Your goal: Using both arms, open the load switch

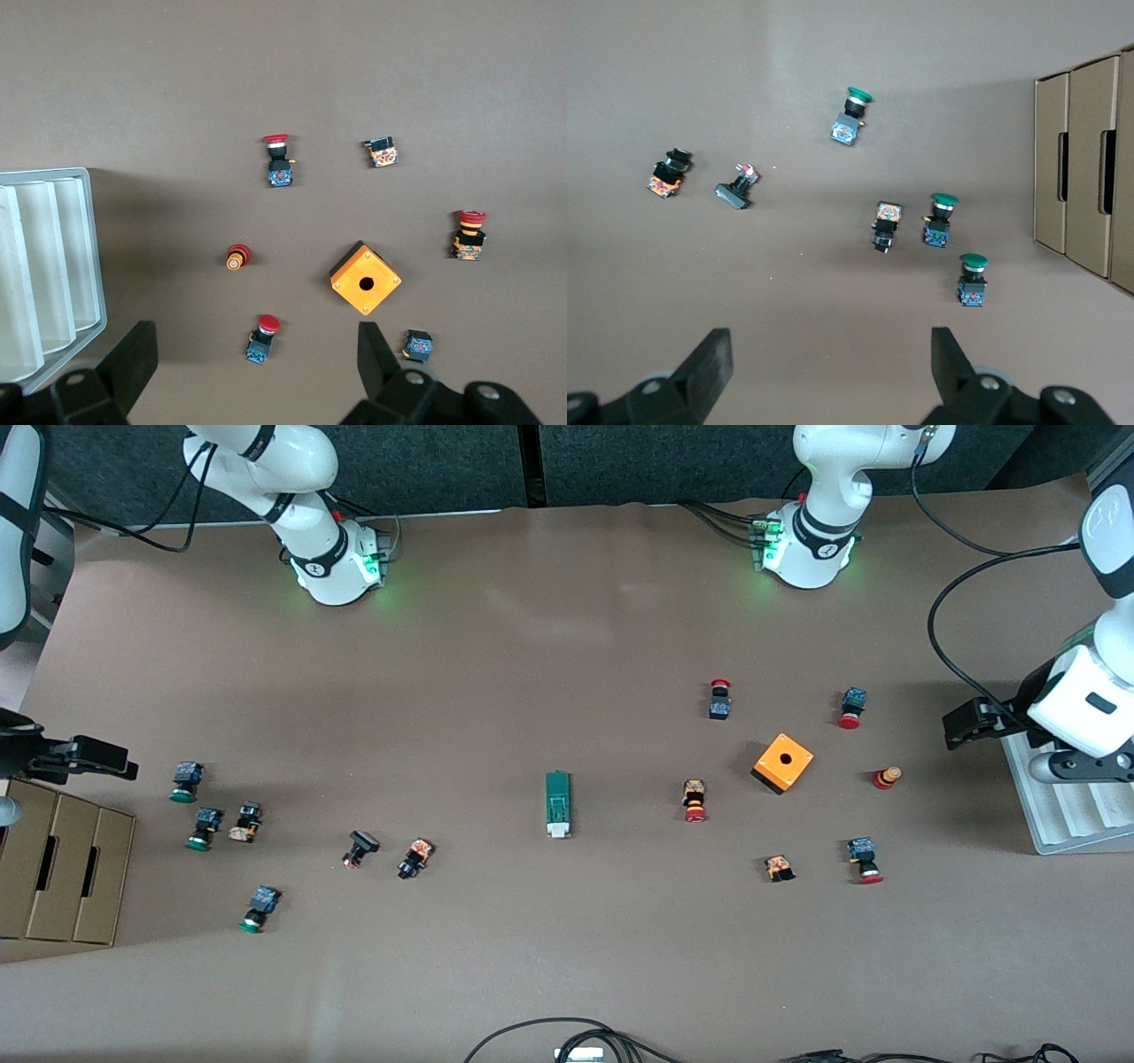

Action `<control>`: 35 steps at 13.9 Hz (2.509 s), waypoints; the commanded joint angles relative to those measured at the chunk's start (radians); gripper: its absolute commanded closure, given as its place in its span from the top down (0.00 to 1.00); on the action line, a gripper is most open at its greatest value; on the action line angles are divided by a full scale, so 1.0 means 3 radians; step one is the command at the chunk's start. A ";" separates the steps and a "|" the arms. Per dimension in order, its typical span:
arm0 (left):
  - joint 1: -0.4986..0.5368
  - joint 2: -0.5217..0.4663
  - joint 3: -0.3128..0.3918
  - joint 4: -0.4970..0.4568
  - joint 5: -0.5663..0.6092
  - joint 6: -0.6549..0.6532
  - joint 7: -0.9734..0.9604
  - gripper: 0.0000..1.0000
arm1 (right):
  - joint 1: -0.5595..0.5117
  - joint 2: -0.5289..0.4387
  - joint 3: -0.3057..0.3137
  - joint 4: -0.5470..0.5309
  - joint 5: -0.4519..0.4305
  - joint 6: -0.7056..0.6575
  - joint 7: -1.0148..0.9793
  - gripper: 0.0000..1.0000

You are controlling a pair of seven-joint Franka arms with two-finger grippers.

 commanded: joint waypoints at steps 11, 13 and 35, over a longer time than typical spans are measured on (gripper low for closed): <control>-0.0212 0.0073 -0.0700 0.0103 -0.0230 0.0135 -0.1440 1.00 | 0.0014 0.0012 -0.0010 -0.0019 0.0073 0.0032 -0.0033 1.00; -0.0436 0.0139 -0.0700 0.0077 -0.0210 0.0335 -0.1748 1.00 | 0.0014 0.0028 -0.0005 -0.0019 0.0078 0.0032 -0.0033 1.00; -0.2426 0.1785 -0.0690 -0.0240 0.3117 0.2069 -0.5848 1.00 | 0.0234 0.0222 0.0000 -0.0008 0.0293 0.0227 -0.0033 1.00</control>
